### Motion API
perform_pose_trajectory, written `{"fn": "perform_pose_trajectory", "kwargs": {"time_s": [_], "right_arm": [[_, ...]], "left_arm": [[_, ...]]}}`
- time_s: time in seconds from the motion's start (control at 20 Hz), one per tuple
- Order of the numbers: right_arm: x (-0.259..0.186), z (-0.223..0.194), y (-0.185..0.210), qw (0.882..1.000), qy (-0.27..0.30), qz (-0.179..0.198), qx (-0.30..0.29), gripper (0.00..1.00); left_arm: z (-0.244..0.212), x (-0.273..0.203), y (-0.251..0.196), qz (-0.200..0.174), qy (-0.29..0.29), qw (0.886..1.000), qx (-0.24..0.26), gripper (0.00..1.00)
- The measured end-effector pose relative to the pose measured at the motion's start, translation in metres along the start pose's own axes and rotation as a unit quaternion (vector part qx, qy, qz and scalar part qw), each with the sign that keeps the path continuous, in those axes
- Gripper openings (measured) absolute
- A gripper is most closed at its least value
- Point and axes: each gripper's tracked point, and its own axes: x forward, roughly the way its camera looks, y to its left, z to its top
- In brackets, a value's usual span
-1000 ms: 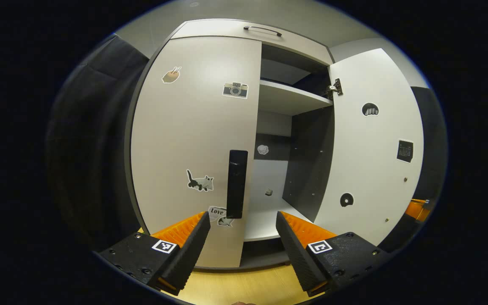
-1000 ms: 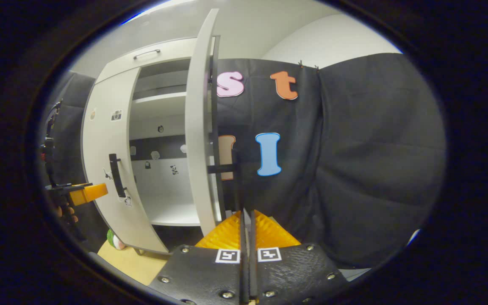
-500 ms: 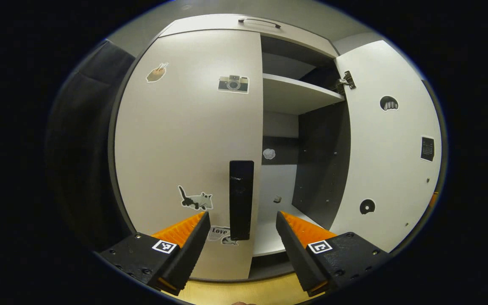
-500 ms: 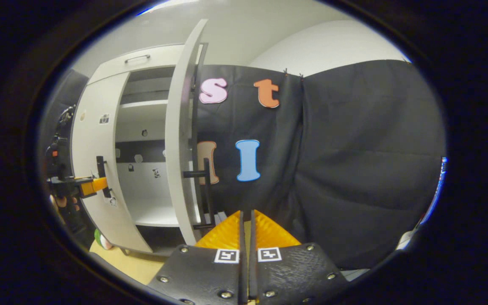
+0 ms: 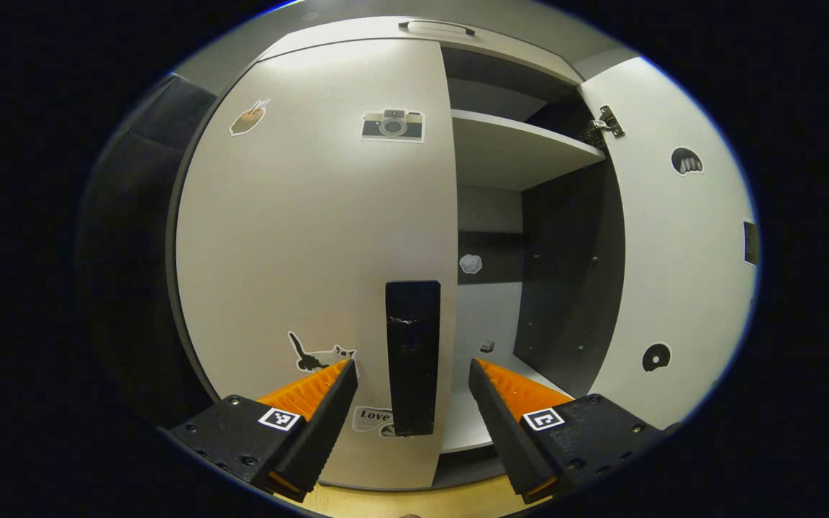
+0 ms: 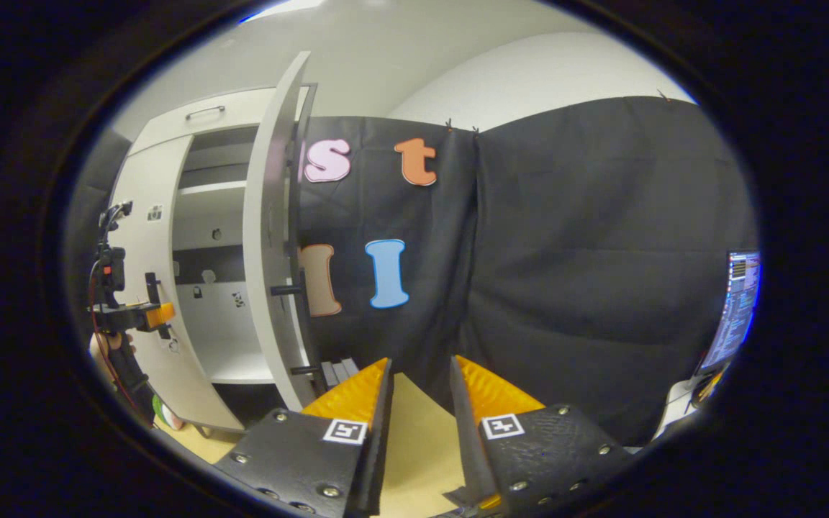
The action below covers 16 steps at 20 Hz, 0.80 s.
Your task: Open the right door of the double-door shoe cabinet with the right hand, and open the left door with the left hand.
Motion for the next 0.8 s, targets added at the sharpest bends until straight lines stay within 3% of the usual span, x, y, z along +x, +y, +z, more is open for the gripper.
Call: {"fn": "perform_pose_trajectory", "kwargs": {"time_s": [0.2,0.25,0.3,0.35,0.4,0.65,0.8], "right_arm": [[-0.001,-0.004,-0.001,1.000,0.008,-0.001,-0.009,0.57],[-0.001,-0.005,-0.004,1.000,0.008,-0.005,-0.015,0.65],[-0.001,-0.005,-0.006,1.000,0.008,-0.009,-0.021,0.48],[0.001,-0.006,-0.007,1.000,0.011,-0.011,-0.025,0.49],[0.001,-0.008,-0.008,1.000,0.014,-0.012,-0.026,0.57],[0.004,-0.018,-0.011,1.000,0.023,-0.012,-0.015,0.57],[0.003,-0.026,-0.018,0.999,0.031,-0.017,-0.012,0.57]], "left_arm": [[-0.004,0.009,0.005,0.016,0.006,1.000,0.006,0.96],[-0.005,0.012,0.008,0.025,0.005,1.000,0.006,0.96],[-0.004,0.010,0.009,0.028,0.004,1.000,0.005,0.95],[-0.003,0.010,0.010,0.032,0.001,0.999,0.005,0.91],[-0.005,0.010,0.012,0.039,0.002,0.999,0.007,0.90],[-0.008,0.012,0.018,0.060,0.004,0.998,0.031,0.73],[-0.007,0.012,0.017,0.061,0.000,0.998,0.025,0.71]]}}
